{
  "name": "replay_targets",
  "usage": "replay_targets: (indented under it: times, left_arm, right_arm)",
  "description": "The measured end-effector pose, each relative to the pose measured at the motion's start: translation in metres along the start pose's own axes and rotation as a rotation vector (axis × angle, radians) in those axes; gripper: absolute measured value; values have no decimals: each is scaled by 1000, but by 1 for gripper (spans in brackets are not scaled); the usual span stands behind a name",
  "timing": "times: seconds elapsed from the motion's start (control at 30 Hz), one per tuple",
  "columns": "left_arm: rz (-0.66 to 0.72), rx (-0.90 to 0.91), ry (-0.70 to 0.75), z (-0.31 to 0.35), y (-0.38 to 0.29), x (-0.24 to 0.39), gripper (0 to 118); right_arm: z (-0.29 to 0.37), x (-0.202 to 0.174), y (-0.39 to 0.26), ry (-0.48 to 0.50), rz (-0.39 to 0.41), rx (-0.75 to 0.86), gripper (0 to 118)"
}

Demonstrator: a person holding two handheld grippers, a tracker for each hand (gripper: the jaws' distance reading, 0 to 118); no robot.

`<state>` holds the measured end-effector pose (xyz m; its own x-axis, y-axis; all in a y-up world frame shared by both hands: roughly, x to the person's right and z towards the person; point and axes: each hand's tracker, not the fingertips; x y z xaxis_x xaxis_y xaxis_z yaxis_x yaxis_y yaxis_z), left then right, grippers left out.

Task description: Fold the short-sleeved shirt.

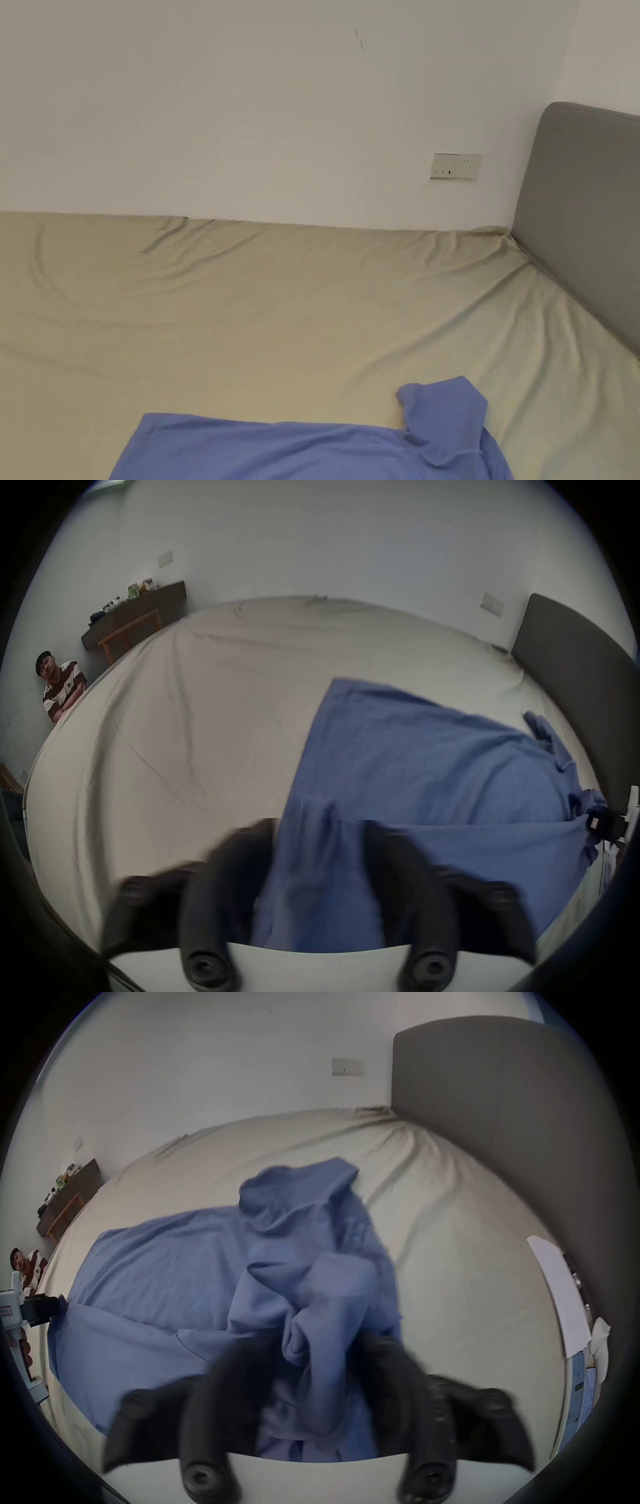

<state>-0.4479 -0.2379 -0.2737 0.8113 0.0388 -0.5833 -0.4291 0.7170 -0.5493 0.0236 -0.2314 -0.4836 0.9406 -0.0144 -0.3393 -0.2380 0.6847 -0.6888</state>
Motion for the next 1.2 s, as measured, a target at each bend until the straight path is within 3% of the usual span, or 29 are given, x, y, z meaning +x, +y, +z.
replay_targets:
  times: [0.03,0.1,0.17,0.2,0.27,0.3,0.33,0.4,0.43,0.5,0.53,0.67,0.7,0.77,0.83,0.9,1.03,1.07,1.13,1.17,1.2]
  left_arm:
    - [15,56,-8,17,1,-2,109]
    - [22,215,-34,51,1,-7,107]
    - [-10,358,-41,90,-4,-12,106]
    - [-47,430,-29,112,-10,-14,100]
    - [-106,521,-18,145,-23,-15,71]
    - [-131,547,-22,158,-29,-14,50]
    - [-140,548,-17,168,-36,-14,25]
    - [-142,539,-24,182,-49,-17,4]
    - [-139,530,-30,185,-52,-17,0]
    - [-111,495,-46,189,-60,-21,0]
    - [-107,454,-52,188,-63,-24,0]
    - [-75,253,-94,156,-55,-35,0]
    - [-38,245,-82,142,-51,-38,12]
    - [-41,134,-51,114,-42,-42,72]
    - [-30,-22,-83,87,-38,-38,105]
    - [-7,-112,-125,63,-44,-36,103]
    - [-54,-250,-62,22,-61,-32,75]
    - [-54,-274,-59,18,-64,-31,75]
    - [-100,-178,-41,26,-63,-29,61]
    - [-98,-194,-51,28,-62,-29,61]
    - [-100,-159,-87,31,-59,-29,35]
  right_arm:
    - [13,4,-2,3,-5,60,94]
    - [53,6,-4,25,-2,207,94]
    - [91,7,-13,-13,25,341,94]
    - [110,6,-19,-42,36,403,95]
    - [139,5,-32,-52,57,488,95]
    - [151,5,-39,-33,66,517,88]
    - [160,1,-43,-6,70,531,67]
    - [170,-5,-54,-22,61,528,8]
    - [175,-6,-60,-56,48,557,1]
    - [178,-4,-65,18,20,531,1]
    - [180,-5,-69,16,-2,530,1]
    - [181,-9,-73,3,31,512,1]
    - [181,-8,-73,11,32,505,1]
    - [177,-8,-74,13,30,497,1]
    - [176,-9,-74,9,34,488,1]
    - [170,-8,-76,9,32,471,1]
    - [154,-9,-80,6,51,398,2]
    - [149,-10,-81,7,58,369,7]
    - [134,-7,-80,19,61,295,18]
    - [125,-6,-77,32,55,246,18]
    - [111,-4,-73,40,41,184,38]
